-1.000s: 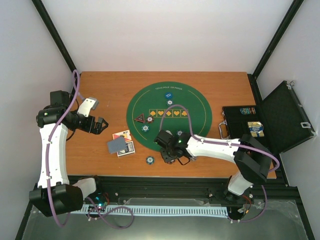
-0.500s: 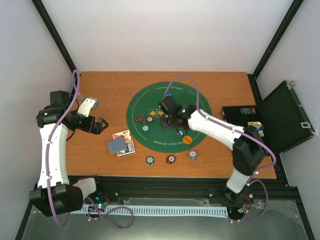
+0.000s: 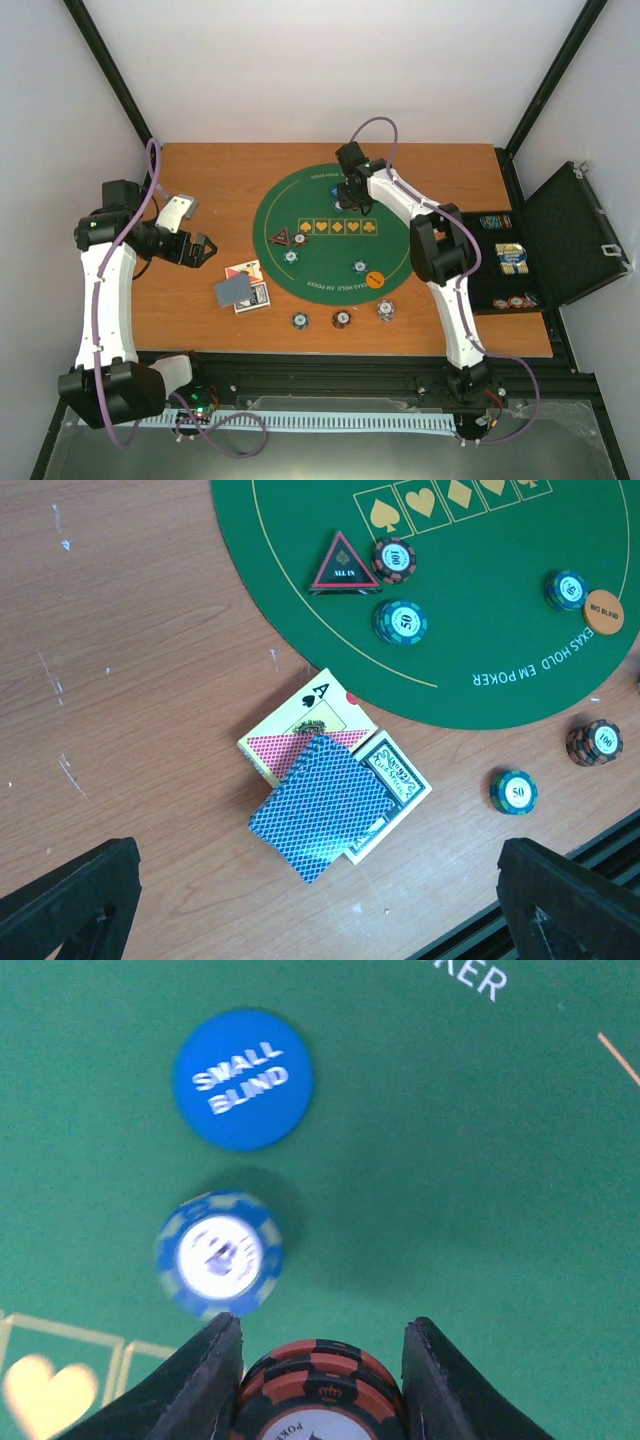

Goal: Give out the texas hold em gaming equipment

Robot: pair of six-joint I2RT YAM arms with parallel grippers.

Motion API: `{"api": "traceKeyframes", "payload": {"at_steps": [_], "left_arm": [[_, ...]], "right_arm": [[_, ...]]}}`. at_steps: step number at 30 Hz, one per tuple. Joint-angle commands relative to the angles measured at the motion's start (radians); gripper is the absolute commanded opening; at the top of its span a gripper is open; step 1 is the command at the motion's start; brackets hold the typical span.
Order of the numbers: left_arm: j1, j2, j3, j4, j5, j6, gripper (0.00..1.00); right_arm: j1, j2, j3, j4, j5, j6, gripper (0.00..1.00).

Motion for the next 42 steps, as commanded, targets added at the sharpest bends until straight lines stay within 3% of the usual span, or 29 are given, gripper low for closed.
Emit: {"api": "traceKeyframes", "payload": {"at_steps": [1,8,21,24,27,38,40,42], "left_arm": [[0.006,0.017,0.019,0.009,0.006,0.020,1.00],[0.005,0.044,0.015,0.025,0.001,0.022,1.00],[0.005,0.055,0.021,0.033,0.014,0.015,1.00],[0.005,0.053,0.014,0.040,0.012,0.009,1.00],[0.005,0.051,0.003,0.048,0.016,0.005,1.00],[0.005,0.038,0.033,0.034,0.002,-0.004,1.00],[0.005,0.037,0.042,0.026,-0.005,-0.005,1.00],[0.006,0.029,0.047,0.020,-0.001,-0.004,1.00]], "right_arm": [[-0.036,0.100,0.138,-0.054,-0.030,-0.024,0.29],[-0.074,0.237,0.318,-0.081,-0.060,-0.024,0.28],[-0.082,0.312,0.355,-0.067,-0.101,0.000,0.30],[-0.082,0.321,0.376,-0.080,-0.096,-0.003,0.47],[-0.083,0.320,0.400,-0.100,-0.093,-0.007,0.56],[-0.082,0.141,0.419,-0.173,-0.055,-0.009,0.61],[-0.077,0.070,0.360,-0.179,-0.057,-0.004,0.63],[-0.062,-0.045,0.174,-0.126,-0.055,0.002,0.66]]}}
